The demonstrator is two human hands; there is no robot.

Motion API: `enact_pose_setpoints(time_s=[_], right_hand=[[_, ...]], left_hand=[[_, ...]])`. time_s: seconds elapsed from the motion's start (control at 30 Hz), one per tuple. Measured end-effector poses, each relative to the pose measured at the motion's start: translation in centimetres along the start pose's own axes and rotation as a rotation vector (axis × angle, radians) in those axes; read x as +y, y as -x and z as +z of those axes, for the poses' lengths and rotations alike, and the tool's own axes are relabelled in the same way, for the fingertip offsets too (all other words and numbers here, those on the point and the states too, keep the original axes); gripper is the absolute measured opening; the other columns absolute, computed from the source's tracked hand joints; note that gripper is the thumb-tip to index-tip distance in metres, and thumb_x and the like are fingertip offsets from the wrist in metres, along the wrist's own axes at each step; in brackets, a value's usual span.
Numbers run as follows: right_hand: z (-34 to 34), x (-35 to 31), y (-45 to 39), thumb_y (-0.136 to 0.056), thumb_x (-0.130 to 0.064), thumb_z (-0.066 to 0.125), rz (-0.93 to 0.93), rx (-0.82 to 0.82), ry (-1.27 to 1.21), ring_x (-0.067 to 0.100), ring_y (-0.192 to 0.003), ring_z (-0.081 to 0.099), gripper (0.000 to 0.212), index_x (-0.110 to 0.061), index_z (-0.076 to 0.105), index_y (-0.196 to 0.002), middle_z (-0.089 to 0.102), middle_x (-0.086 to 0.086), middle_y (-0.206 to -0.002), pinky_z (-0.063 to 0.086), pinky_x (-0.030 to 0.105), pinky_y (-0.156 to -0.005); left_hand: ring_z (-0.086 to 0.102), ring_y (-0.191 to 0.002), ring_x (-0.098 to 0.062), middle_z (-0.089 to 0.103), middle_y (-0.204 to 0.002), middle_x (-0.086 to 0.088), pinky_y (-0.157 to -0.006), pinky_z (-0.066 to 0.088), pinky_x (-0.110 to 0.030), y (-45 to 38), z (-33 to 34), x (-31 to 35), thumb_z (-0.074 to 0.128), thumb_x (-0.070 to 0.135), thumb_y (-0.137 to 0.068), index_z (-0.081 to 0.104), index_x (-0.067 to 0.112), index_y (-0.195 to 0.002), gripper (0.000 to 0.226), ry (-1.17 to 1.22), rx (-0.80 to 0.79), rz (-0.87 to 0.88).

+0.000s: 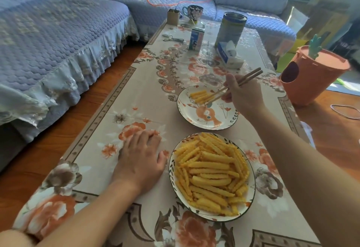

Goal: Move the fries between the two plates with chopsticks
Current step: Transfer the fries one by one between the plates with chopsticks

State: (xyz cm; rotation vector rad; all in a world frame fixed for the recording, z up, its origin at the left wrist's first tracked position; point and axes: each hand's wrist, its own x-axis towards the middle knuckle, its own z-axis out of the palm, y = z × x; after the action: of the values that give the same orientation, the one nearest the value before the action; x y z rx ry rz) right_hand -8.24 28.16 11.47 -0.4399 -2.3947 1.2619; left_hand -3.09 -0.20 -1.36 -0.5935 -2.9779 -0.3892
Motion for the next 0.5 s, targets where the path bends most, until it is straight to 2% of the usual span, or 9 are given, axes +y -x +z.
enact_pose_setpoints(time_s=[0.13,0.27,0.5], right_hand=[[0.0,0.6,-0.5,-0.104,-0.034,0.055,0.018,0.01,-0.025,0.023,-0.06,0.074,0.031,-0.016,0.069,-0.084,0.073,0.015,-0.072,0.064,0.035,-0.062],[-0.8,0.7,-0.7,-0.104,-0.03,0.057,0.02,-0.032,-0.089,0.026,-0.058,0.073,0.032,-0.007,0.07,-0.085,0.071,0.015,-0.067,0.063,0.032,-0.057],[-2.0,1.4,-1.4,-0.104,-0.027,0.057,0.055,-0.09,-0.072,0.026,-0.059,0.073,0.032,0.0,0.071,-0.093,0.071,0.022,-0.077,0.064,0.036,-0.06]], left_hand=[[0.04,-0.134,-0.021,0.049,-0.138,0.001,-0.116,0.034,-0.045,0.0,0.1,0.0,0.035,0.048,-0.092,0.054,0.027,-0.131,0.048,-0.001,-0.003,-0.002],[0.041,-0.133,-0.022,0.05,-0.137,0.001,-0.114,0.035,-0.046,0.0,0.1,-0.1,0.035,0.048,-0.091,0.055,0.027,-0.129,0.048,0.002,0.007,-0.002],[0.042,-0.133,-0.023,0.052,-0.136,-0.001,-0.113,0.035,-0.046,0.0,0.2,-0.1,0.034,0.048,-0.09,0.056,0.026,-0.127,0.048,0.0,0.008,-0.004]])
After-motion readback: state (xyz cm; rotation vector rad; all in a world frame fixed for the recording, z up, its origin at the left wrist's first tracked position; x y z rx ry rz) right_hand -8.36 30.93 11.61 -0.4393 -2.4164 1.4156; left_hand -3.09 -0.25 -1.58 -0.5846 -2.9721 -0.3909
